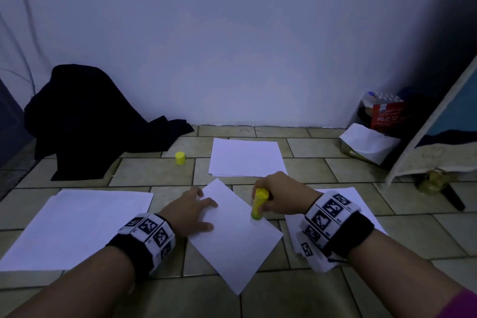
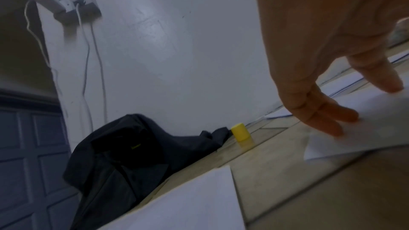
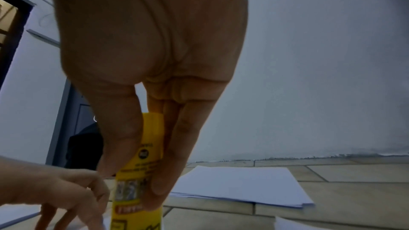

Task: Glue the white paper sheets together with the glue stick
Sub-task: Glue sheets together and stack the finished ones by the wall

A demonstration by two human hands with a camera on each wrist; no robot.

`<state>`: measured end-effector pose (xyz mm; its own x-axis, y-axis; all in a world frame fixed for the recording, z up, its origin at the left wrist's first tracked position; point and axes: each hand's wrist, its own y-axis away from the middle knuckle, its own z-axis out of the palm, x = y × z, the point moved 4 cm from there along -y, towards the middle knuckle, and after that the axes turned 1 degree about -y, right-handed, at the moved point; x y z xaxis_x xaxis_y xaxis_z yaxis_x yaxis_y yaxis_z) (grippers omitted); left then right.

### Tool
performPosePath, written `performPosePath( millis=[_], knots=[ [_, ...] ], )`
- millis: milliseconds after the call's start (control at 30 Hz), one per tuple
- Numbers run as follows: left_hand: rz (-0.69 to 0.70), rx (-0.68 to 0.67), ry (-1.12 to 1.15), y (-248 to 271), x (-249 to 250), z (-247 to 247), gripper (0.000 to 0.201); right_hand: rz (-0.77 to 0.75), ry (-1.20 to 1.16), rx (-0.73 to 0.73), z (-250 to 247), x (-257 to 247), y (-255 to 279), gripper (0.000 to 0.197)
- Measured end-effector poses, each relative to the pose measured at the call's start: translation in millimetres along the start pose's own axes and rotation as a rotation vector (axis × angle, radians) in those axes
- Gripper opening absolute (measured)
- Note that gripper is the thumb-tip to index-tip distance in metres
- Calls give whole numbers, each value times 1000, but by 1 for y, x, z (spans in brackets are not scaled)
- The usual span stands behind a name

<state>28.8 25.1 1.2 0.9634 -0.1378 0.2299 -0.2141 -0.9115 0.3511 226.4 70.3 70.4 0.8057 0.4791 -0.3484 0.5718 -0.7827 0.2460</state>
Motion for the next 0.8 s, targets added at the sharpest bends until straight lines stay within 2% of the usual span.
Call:
performPosePath(
  millis=[167,333,467,533,633,700,733,800],
  knots=[
    [10,-3,17,-5,-4,-1,48,-7,36,-59,-1,11,17,26],
    [-23,4,-19,-7,-13,-1,63,12,83,-119,-3,14,25,25],
    [-33,8,-184,-2,-14,-8,65,26,44,-140,-16,14,23,22],
    [-46,19,-209,1,-16,-9,69,86,-75,-46,-30,16,20,20],
    [-66,55,-201,5,-20,-7,72,214,-322,324,-50,24,16,19],
    [-76,50,-210,8,-23,0,73,229,-755,509,-48,21,15,14],
    [-80,33,-213,9,-24,4,75,210,-988,534,-44,17,13,13],
    [-90,-10,-186,12,-28,10,75,193,-1353,496,-30,8,2,18]
  ],
)
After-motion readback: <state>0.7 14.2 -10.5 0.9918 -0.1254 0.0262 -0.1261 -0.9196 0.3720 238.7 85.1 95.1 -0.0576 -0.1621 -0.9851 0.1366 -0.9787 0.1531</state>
